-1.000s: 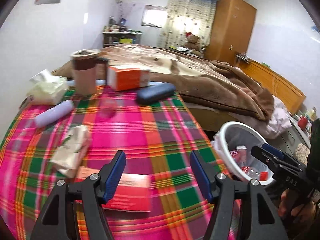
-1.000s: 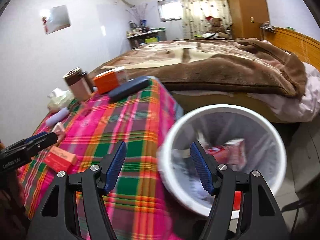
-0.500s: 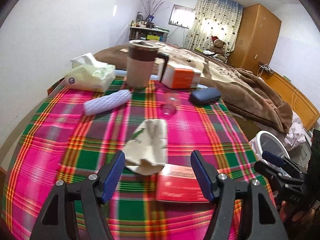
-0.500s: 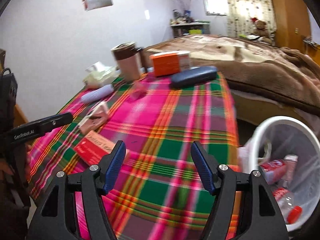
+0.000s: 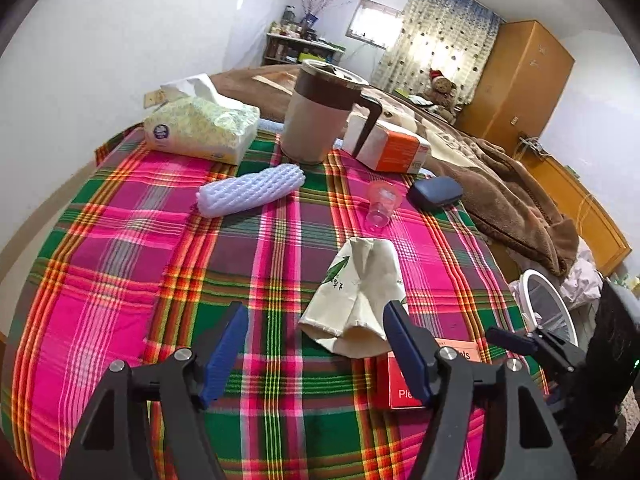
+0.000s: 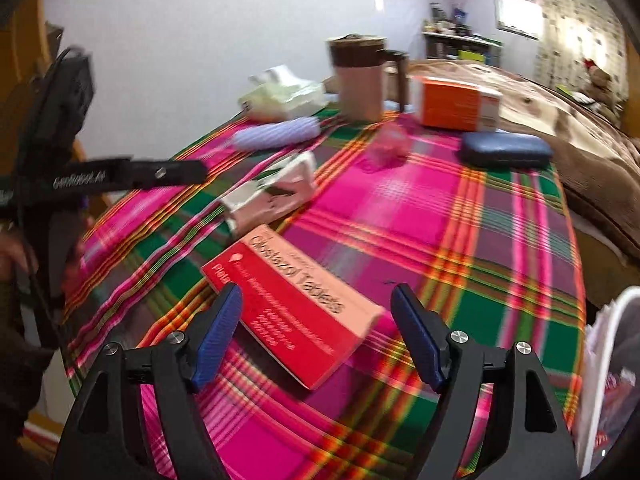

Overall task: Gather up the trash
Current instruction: 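Lower the right gripper around the red Cilostazol box while the left gripper approaches the white paper bag, then close the left gripper on the white leaf-printed paper bag while the right gripper grips the red box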

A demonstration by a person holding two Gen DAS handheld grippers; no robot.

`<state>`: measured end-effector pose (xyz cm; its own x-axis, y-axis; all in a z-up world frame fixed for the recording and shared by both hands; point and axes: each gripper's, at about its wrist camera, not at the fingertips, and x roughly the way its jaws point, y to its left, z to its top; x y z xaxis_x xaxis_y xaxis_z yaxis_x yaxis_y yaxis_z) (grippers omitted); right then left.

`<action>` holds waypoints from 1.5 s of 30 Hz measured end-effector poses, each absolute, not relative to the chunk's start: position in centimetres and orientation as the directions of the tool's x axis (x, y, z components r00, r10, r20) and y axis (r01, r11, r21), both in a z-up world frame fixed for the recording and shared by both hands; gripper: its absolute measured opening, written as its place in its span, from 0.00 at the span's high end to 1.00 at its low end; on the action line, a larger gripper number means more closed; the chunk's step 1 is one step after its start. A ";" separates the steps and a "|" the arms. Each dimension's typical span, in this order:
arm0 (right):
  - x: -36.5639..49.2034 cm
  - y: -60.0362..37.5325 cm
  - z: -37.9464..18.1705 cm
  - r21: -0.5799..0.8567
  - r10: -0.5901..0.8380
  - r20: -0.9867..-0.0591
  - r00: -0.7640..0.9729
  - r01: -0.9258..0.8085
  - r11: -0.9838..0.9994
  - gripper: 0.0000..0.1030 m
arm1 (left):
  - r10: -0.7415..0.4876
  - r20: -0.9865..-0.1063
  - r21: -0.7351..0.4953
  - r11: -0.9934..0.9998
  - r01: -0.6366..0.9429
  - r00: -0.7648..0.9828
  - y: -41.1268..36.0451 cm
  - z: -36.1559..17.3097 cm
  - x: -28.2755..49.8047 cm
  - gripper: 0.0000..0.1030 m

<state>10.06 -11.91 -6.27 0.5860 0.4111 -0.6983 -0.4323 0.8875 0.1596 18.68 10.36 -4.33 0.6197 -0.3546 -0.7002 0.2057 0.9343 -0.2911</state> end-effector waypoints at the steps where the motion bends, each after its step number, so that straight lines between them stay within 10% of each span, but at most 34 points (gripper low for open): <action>1: 10.2 -11.5 -6.4 0.160 0.424 -0.702 0.572 -0.453 0.877 0.24 | -0.356 -0.703 -0.292 0.934 0.207 0.616 10.4 -4.4 18.9 0.32; 26: 12.1 -8.7 -7.4 0.047 0.395 -0.807 0.439 -0.619 0.784 0.15 | -0.476 -0.735 -0.356 0.877 0.322 0.483 6.5 -6.3 23.8 0.29; 45: 12.7 -13.9 -7.5 0.020 0.220 -0.805 0.551 -0.345 0.938 0.28 | -0.371 -0.797 -0.260 0.923 0.283 0.477 5.6 -8.2 24.5 0.40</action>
